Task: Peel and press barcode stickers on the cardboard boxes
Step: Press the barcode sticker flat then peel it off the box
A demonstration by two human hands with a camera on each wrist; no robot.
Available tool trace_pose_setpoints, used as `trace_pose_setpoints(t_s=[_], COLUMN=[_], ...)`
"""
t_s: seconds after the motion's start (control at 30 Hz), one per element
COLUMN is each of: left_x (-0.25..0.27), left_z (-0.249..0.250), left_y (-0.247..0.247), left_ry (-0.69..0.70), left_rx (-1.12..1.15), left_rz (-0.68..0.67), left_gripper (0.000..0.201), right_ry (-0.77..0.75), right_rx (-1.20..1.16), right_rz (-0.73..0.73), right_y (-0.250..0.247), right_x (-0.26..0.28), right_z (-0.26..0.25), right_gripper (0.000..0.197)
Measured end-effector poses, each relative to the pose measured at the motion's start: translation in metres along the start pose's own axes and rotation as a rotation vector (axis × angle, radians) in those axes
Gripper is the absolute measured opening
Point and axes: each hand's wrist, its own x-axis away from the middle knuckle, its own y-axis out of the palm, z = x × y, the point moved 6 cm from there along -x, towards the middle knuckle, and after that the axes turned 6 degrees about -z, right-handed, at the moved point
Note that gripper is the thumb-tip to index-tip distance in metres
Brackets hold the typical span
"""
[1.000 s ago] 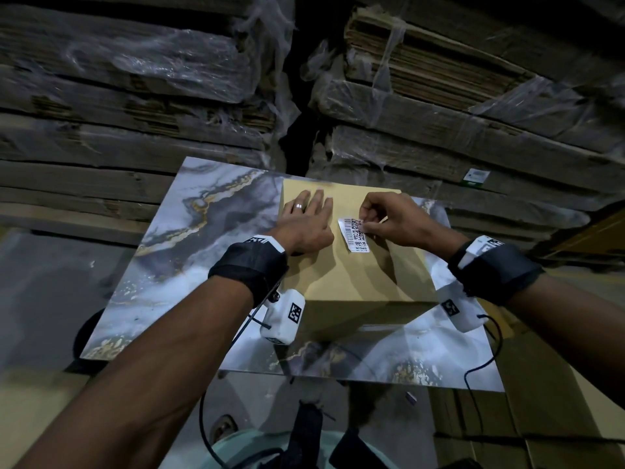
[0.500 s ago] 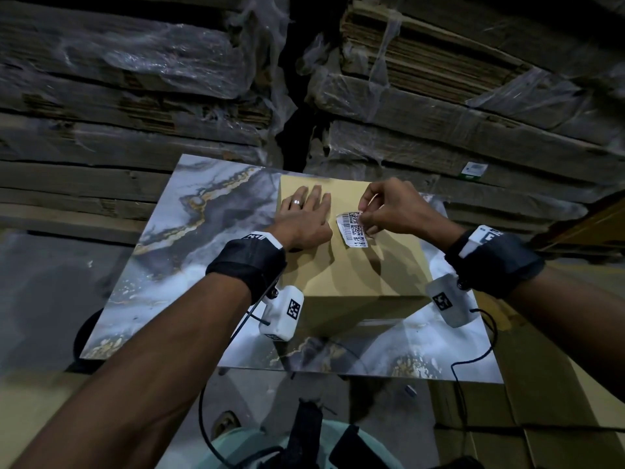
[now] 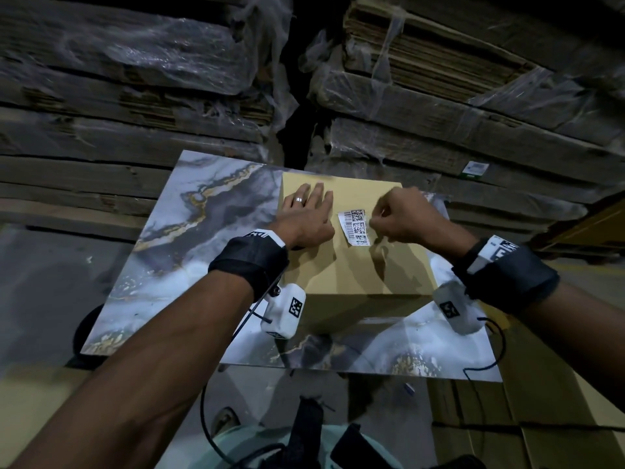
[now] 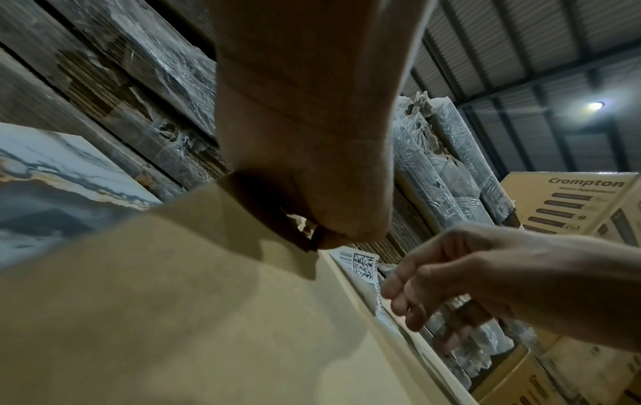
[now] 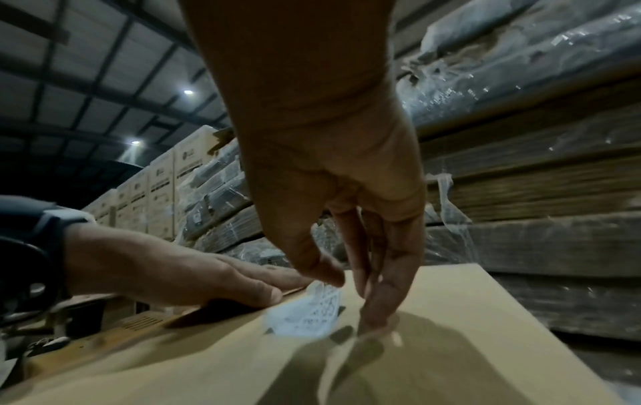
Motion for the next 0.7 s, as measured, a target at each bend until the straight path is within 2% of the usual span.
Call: trace_pose_setpoints(t_s=[0.07, 0.27, 0.6, 0.7], left_x=[0.0, 0.0, 0.0, 0.001], left_z=[0.001, 0.001, 0.0, 0.0], left_y=[-0.001, -0.001, -0.001, -0.002], left_ry=[0.001, 0.0, 0.007, 0.012], left_rx=[-0.009, -0.02, -0.008, -0.002], left_rz=[0.001, -0.018, -0.014, -0.011], left_gripper=[0.067, 0.068, 0.069, 0.069], right_ry=[0.018, 0.041, 0.151, 0.191], right_rx=[-0.015, -0.099, -0.129, -0.335], right_rz=[-0.098, -0.04, -0.18, -0.25], right_y=[0.01, 0.019, 0.017, 0.015], right_x=[0.006, 0.008, -0.006, -0.006], right_z=[0.001, 0.0, -0.001, -0.002], right_gripper=[0.014, 0.007, 0.012, 0.01])
